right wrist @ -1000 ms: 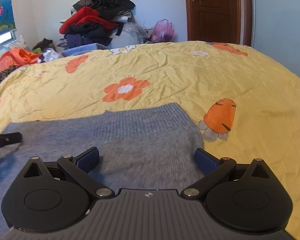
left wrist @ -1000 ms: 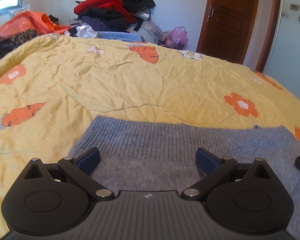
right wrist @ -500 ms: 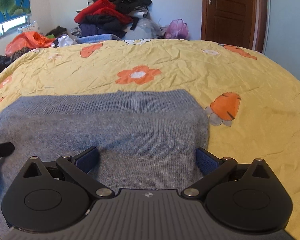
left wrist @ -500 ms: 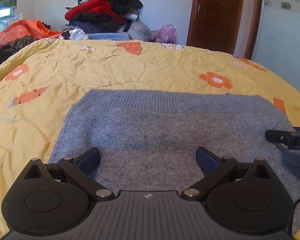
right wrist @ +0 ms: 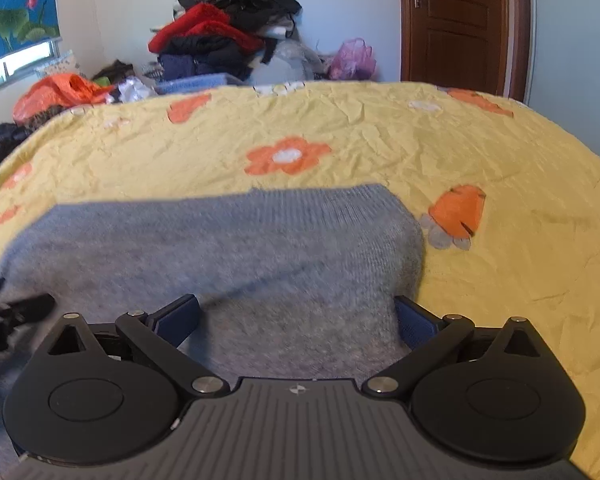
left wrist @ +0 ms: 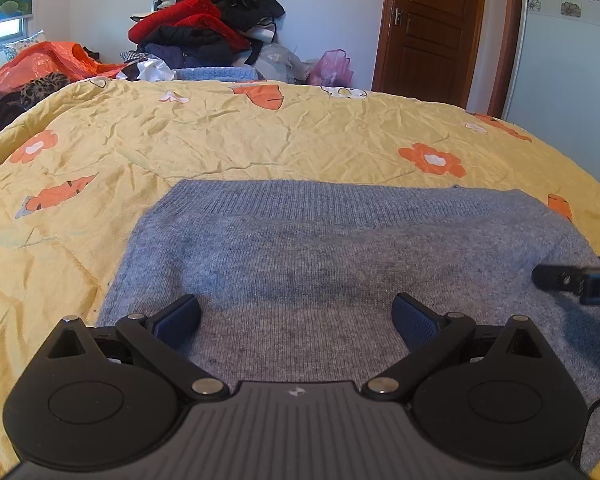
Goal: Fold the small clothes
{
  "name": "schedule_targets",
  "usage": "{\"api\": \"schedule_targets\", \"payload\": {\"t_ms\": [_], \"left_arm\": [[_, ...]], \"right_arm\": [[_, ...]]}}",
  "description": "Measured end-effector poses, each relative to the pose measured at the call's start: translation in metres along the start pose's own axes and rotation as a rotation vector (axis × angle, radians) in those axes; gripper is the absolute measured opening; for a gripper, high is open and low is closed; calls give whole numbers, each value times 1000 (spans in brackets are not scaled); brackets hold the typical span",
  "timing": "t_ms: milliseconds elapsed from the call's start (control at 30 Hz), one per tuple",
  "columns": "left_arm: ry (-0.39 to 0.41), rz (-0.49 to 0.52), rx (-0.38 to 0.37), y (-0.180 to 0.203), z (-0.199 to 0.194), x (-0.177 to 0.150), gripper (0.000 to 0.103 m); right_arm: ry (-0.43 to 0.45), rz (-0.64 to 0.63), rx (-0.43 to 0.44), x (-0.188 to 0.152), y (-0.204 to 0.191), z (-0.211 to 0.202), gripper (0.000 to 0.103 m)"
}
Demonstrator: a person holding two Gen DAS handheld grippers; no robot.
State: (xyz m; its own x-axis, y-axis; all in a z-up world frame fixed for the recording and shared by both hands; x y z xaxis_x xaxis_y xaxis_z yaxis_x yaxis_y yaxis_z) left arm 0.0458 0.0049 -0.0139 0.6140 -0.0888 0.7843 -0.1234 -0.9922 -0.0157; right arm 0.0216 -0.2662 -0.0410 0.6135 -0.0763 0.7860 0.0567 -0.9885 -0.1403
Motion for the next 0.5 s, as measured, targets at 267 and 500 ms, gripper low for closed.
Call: {"api": "schedule_targets", "payload": {"t_ms": [267,500], "left_arm": [[4,-6,13,-1,-2,0,103],[52,-51,29,-15,-63,-27,103]], "right_arm": [[31,114,-23,10,23,-20,97],[149,86,61,36,6,-64,101]]}}
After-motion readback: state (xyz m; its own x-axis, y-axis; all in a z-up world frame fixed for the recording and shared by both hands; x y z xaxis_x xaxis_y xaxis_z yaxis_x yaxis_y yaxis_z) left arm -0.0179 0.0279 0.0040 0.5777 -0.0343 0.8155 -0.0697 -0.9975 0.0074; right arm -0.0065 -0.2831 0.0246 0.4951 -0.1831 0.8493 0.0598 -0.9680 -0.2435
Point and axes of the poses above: each gripper's, at about its wrist camera, not at the fingertips, and z roughly the way its jaws point, y to its right, x to its top, the point moved 6 cm from there along z, roughly the way its jaws point, and after that the axes turned 7 degrees about x, right-handed, at the moved point
